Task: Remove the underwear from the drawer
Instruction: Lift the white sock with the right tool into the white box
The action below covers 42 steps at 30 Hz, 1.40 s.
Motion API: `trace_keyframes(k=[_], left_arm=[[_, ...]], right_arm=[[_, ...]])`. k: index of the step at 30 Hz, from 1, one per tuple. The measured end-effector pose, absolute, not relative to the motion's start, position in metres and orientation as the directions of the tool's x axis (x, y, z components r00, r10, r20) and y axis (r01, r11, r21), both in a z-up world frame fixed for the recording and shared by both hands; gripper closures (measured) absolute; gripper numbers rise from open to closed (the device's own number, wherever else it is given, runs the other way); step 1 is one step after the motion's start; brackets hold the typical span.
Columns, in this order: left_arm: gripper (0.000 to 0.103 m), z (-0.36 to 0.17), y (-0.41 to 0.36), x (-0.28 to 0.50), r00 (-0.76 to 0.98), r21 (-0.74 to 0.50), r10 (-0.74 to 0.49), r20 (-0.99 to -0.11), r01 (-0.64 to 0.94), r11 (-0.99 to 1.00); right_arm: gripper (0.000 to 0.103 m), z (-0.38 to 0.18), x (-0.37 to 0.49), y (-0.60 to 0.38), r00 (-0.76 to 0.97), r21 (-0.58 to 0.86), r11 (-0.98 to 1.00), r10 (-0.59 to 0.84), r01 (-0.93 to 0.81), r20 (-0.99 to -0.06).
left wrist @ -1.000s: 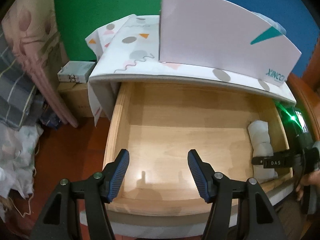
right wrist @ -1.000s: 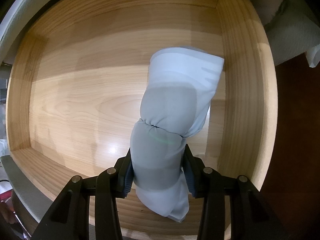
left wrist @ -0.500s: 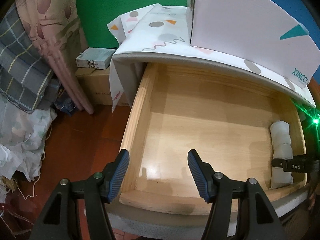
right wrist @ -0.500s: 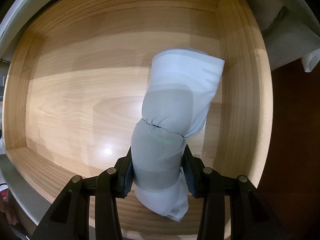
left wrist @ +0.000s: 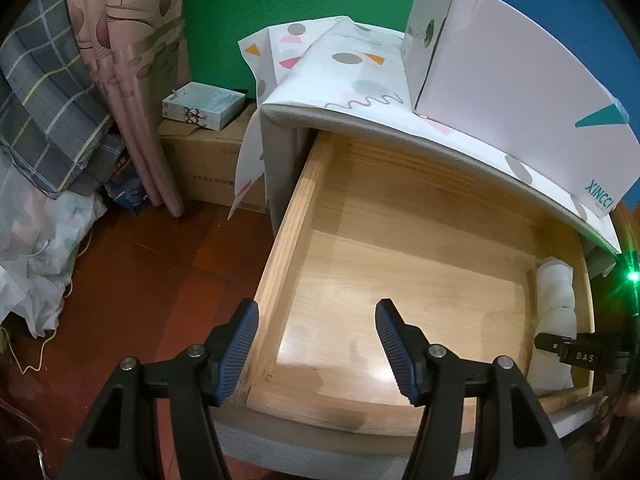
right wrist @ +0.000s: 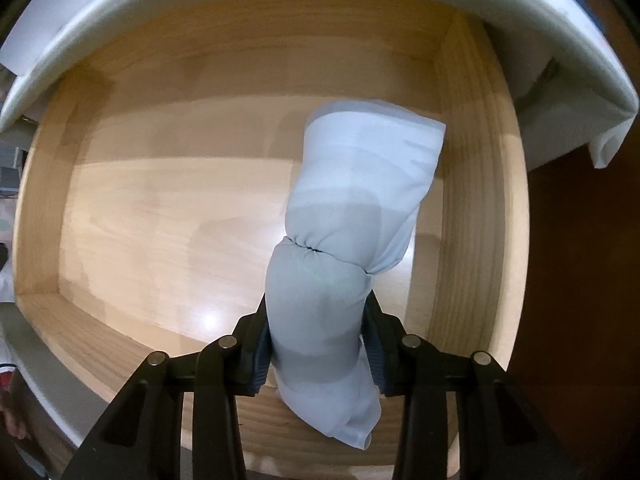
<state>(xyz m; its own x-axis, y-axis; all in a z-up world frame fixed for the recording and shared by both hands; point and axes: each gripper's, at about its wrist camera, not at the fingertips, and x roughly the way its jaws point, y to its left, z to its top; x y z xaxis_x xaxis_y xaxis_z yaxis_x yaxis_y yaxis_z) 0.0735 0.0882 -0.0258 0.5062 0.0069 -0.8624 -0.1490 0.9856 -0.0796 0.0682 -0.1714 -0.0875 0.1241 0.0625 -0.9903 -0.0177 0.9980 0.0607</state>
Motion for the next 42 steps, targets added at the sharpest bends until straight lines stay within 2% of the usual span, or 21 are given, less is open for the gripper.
trace_keyframes(k=[14, 29, 42], left_arm=[[0.041, -0.024, 0.088, 0.072, 0.515, -0.094, -0.003, -0.857, -0.151, 0.984], [0.041, -0.024, 0.092, 0.073, 0.52, -0.108, -0.013, -0.854, -0.152, 0.982], [0.041, -0.023, 0.092, 0.071, 0.525, -0.097, -0.002, -0.851, -0.154, 0.983]], right_arm=[[0.071, -0.04, 0.07, -0.186, 0.137, 0.187, 0.982, 0.183, 0.019, -0.974], [0.072, -0.014, 0.059, -0.174, 0.079, 0.173, 0.984, 0.175, -0.034, -0.981], [0.072, 0.028, 0.024, -0.175, 0.216, 0.195, 0.979, 0.202, -0.053, -0.955]])
